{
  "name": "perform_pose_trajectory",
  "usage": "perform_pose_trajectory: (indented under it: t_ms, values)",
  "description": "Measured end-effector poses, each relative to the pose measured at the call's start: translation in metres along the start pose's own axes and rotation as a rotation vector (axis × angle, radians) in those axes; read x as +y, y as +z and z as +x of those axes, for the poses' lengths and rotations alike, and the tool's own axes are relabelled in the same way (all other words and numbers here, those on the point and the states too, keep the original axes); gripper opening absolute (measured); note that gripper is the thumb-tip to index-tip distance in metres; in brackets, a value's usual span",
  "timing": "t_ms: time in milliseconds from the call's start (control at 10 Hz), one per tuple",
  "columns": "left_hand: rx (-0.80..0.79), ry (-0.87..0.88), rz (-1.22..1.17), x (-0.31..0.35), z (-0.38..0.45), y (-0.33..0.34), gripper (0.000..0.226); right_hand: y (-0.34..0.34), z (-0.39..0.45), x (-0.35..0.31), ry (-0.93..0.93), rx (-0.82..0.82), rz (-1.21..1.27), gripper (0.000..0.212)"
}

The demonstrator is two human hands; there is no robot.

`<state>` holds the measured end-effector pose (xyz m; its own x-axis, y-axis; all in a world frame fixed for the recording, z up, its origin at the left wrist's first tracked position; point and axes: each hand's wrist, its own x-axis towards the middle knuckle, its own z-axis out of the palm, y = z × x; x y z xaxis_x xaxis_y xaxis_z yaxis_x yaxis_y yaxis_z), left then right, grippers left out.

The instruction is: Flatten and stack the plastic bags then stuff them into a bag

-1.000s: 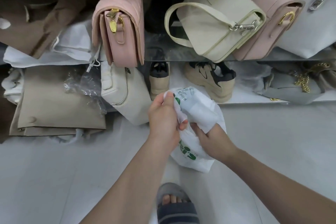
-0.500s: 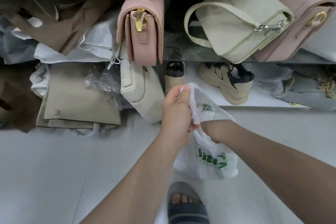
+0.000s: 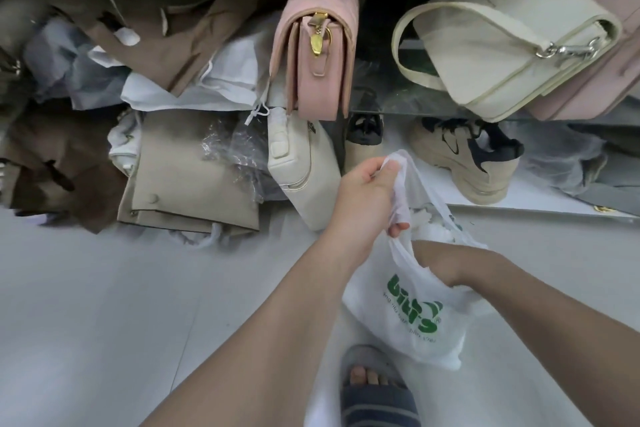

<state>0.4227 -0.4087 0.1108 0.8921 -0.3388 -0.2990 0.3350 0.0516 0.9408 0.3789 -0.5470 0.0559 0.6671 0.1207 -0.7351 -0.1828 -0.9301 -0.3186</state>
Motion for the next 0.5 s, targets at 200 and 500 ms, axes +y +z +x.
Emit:
perform_pose_trajectory:
  t_ms: [200,500]
  values:
    - [0.000,0.004,0.068,0.002,-0.003,-0.010,0.016,-0.035,-0.044,-0.008,-0.046,0.256,0.358,0.037]
    - [0.008,0.065,0.138,0.034,-0.045,-0.049,0.003,-0.046,-0.088,-0.054,-0.391,0.475,1.010,0.057]
